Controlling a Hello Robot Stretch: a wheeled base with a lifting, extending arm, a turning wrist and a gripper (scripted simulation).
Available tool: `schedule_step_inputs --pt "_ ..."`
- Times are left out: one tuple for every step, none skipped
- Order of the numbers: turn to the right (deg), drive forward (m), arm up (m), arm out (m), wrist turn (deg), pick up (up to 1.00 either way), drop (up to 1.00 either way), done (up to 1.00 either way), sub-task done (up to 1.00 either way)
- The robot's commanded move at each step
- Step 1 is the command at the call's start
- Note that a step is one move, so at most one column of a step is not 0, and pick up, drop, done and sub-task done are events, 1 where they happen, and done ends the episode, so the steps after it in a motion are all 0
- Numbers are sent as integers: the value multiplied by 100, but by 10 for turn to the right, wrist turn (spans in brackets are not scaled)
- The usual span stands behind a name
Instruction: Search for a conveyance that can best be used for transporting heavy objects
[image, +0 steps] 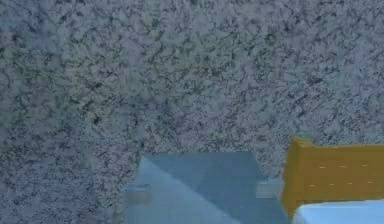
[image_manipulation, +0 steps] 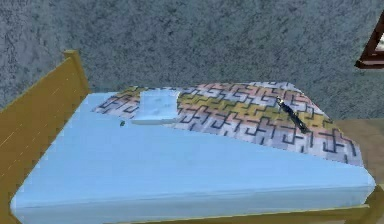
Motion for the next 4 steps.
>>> schedule_step_inputs --pt "-450 0 0 0 0 0 0 0 0" --pt "-450 0 0 0 0 0 0 0 0" --pt "-150 0 0 0 0 0 0 0 0" --pt "0 60 0 0 0 0 0 0 0"
